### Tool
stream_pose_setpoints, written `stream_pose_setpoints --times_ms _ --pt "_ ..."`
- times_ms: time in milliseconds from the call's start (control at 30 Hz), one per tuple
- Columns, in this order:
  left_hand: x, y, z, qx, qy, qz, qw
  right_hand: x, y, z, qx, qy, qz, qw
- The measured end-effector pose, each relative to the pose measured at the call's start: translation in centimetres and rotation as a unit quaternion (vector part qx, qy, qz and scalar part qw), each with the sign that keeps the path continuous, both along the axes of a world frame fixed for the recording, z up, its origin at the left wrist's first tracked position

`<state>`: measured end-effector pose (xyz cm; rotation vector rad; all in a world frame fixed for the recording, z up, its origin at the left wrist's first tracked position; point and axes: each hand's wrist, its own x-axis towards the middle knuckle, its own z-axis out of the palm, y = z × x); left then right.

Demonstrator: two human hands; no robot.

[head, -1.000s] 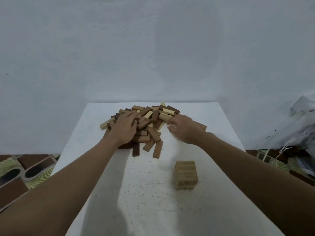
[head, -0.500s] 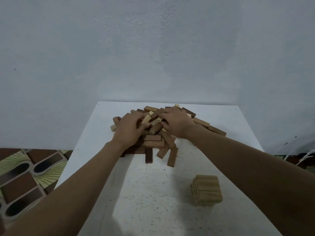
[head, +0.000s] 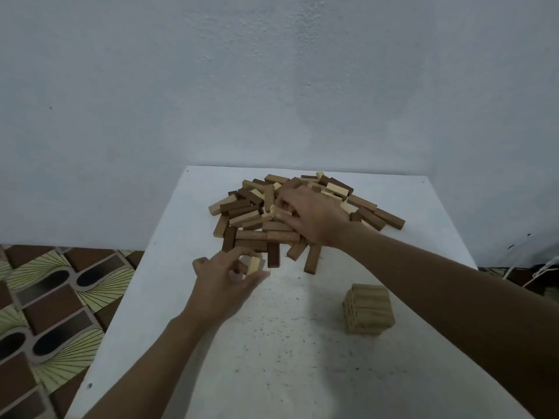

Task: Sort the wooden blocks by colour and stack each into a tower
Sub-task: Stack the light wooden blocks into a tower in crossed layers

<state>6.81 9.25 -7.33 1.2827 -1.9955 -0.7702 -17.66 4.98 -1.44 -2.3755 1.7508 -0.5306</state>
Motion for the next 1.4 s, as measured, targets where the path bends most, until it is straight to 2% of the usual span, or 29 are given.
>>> stream_pose_setpoints --times_ms 67,133,267,367,467,567,667,767,900,967,1167,1400 --pt "-0.2 0.3 -0.4 0.002 0.006 0.013 1.000 0.8 2.1 0.3 0.051 -0.051 0.063 0.995" --pt "-0.2 0.6 -0.7 -0.006 0.017 0.021 1.000 1.3 3.9 0.4 0.103 -0.065 0.116 0.986" --pt "-0.1 0.6 -1.1 -0.015 0.050 0.031 0.998 1.8 5.3 -0.6 0.139 0.023 0.174 0.975" --pt "-0.1 0.2 -1.2 -0.010 0.061 0.002 0.998 1.6 5.2 -0.9 0.167 0.039 0.188 0.967" --pt "-0.1 0.3 -1.2 -0.018 0.065 0.003 0.998 0.6 4.6 -0.6 0.115 -0.003 0.133 0.984" --pt "-0.2 0.4 -1.3 -0.035 0.051 -0.006 0.998 -2.2 2.5 -0.7 -0.014 -0.048 0.012 0.999" --pt "-0.2 0.2 -1.8 -0.054 0.027 -0.019 0.998 -5.9 -0.1 -0.8 -0.035 -0.006 -0.144 0.989" --pt "0.1 0.0 -2.0 -0.065 -0.035 -0.065 0.995 -8.7 -1.7 -1.5 0.000 0.083 -0.224 0.971" --pt "0.4 -0.2 -2.1 -0.079 -0.090 -0.102 0.988 -10.0 -2.6 -2.4 0.053 0.142 -0.252 0.956" --pt "0.4 -0.2 -2.2 -0.081 -0.097 -0.110 0.986 -10.2 -2.9 -2.7 0.038 0.137 -0.251 0.958" --pt "0.8 -0.3 -2.7 -0.107 -0.114 -0.137 0.978 -9.9 -3.0 -2.7 -0.018 0.081 -0.261 0.962" --pt "0.7 -0.6 -2.9 -0.092 -0.082 -0.138 0.983 -7.1 -1.5 -2.1 -0.054 -0.056 -0.268 0.960"
